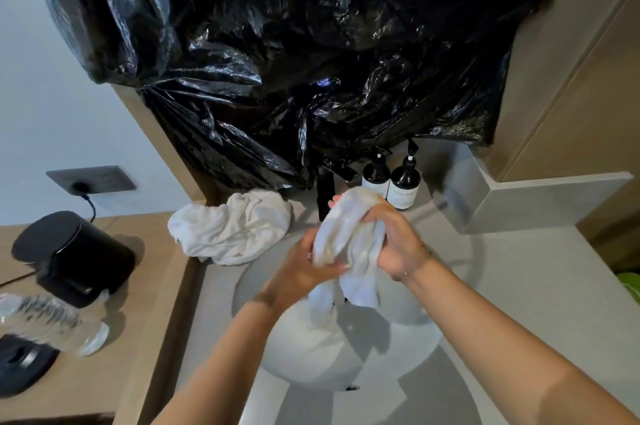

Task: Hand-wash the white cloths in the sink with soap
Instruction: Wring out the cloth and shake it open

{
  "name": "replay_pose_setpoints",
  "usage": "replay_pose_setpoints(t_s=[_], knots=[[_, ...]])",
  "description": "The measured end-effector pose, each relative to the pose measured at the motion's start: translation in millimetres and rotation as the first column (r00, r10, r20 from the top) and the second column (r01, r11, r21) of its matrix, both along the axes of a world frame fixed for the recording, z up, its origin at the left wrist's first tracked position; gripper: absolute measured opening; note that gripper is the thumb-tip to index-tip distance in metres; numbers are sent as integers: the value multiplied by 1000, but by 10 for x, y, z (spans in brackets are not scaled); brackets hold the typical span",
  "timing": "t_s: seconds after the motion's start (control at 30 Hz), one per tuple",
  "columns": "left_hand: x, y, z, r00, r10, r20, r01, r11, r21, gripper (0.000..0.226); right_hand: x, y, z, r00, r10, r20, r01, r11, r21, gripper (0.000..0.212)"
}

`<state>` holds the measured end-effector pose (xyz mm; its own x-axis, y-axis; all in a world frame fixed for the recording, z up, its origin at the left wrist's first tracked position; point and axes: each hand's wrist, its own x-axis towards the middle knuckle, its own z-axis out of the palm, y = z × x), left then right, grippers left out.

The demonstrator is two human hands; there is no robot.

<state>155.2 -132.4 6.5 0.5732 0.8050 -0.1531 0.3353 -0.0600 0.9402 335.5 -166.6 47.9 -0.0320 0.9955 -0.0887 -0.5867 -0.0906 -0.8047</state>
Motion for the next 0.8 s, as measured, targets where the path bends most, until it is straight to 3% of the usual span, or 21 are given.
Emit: replay_pose_setpoints(t_s=[0.23,0.37,0.47,0.57,0.67,0.73,0.8], knots=[[-95,-159,-297,995,81,-57,-85,994,-72,54,-124,17,43,989,-18,-147,14,999,-32,36],[-131,-94,-274,990,138,-42,-143,976,-165,22,12,1,74,998,-22,-52,21,1000,-22,32],[-289,4,-75,974,207,89,-190,966,-175,14,257,-29,-106,972,-119,203,144,984,-109,39],[-411,180,173,951,229,206,-182,957,-224,36,440,-190,-305,835,-49,549,170,970,-173,39],[-318,306,435,976,96,197,-69,988,-138,28,388,-347,-505,578,194,792,3,971,-239,32],[-201,311,574,984,-13,179,20,999,-38,24,302,-378,-618,478,246,843,12,958,-286,25],[-81,267,639,974,-135,184,134,991,17,18,252,-382,-693,470,262,843,38,948,-315,28]])
